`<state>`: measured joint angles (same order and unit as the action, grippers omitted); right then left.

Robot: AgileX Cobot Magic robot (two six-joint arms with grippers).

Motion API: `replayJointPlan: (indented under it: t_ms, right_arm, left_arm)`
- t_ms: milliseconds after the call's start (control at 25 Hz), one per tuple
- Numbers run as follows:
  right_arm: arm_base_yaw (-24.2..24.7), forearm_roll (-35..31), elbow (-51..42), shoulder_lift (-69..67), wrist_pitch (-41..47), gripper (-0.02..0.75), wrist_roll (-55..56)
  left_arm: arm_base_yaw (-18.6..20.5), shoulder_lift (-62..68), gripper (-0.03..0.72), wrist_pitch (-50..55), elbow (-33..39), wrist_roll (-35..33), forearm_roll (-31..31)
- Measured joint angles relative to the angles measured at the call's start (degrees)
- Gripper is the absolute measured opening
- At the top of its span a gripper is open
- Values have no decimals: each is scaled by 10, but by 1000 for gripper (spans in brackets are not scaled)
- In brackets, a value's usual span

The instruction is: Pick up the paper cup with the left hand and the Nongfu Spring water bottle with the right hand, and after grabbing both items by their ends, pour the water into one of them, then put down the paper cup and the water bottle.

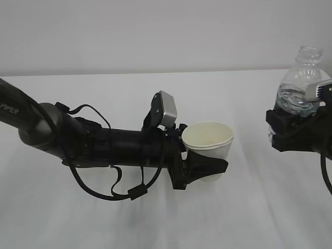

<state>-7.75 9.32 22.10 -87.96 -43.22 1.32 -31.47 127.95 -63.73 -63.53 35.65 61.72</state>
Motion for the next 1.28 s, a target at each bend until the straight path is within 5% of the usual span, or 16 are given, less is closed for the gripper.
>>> replayJointPlan:
  t_ms: [1280]
  right_arm:
    - [0, -1, 22, 0, 44, 406, -326]
  left_arm:
    - [0, 0, 467, 10, -22, 28, 83]
